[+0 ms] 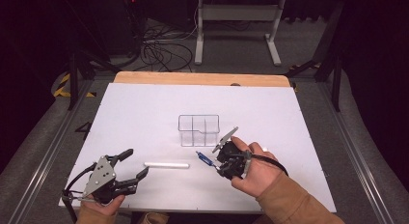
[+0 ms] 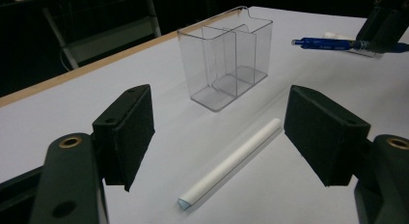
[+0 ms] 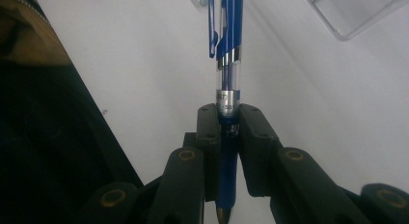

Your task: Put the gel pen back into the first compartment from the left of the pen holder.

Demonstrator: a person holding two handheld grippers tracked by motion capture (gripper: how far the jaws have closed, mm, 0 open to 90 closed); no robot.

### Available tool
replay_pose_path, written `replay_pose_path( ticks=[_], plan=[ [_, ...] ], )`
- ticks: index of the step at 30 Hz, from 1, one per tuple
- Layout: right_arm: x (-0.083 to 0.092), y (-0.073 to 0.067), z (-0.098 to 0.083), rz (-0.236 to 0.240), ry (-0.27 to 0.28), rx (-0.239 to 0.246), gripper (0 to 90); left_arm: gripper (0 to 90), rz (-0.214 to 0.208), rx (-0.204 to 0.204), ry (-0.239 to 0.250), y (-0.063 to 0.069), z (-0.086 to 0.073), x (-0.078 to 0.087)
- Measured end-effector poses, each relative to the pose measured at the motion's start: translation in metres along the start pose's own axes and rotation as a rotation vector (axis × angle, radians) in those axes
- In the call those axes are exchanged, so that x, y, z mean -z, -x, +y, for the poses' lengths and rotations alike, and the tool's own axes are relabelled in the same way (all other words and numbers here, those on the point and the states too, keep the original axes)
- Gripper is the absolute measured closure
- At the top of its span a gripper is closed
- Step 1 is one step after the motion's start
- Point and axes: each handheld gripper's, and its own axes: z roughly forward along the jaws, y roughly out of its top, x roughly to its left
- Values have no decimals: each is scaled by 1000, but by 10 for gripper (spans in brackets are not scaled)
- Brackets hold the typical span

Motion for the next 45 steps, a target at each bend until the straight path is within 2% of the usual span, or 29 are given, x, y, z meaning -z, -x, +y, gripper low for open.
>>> replay_pose_path(
  ticks=[2, 6, 9, 11, 15, 17, 20, 27, 33, 37, 45],
  plan=[
    [0, 0, 1, 19, -3, 40, 798, 252, 5, -11, -1, 0, 0, -1],
    [0, 0, 4, 25, -21, 130, 798, 203, 15, -26, -9, 3, 2, -2],
    [2, -1, 6, 21, -38, 191, 798, 191, 5, -24, -13, 3, 4, -4],
    [2, -2, 7, 23, -54, 213, 798, 182, -5, -20, -16, 3, 5, -4],
    [4, -3, 10, 18, -67, 312, 798, 168, -17, -14, -15, 3, 8, -5],
    [4, -3, 12, 18, -65, 340, 798, 152, -23, -6, -13, 4, 10, -6],
    [4, -5, 14, 31, -55, 362, 797, 112, -21, -2, -3, 3, 13, -6],
    [6, -6, 17, 16, -73, 413, 797, 80, -89, 28, 2, 2, 20, -10],
    [8, -9, 21, 16, -85, 437, 797, 112, -127, -27, -29, 8, 30, -17],
    [8, -11, 25, 37, -86, 446, 797, 167, -146, -71, -68, 11, 38, -24],
    [7, -13, 33, 67, -94, 493, 797, 200, -222, -103, -98, 17, 49, -38]
  ],
)
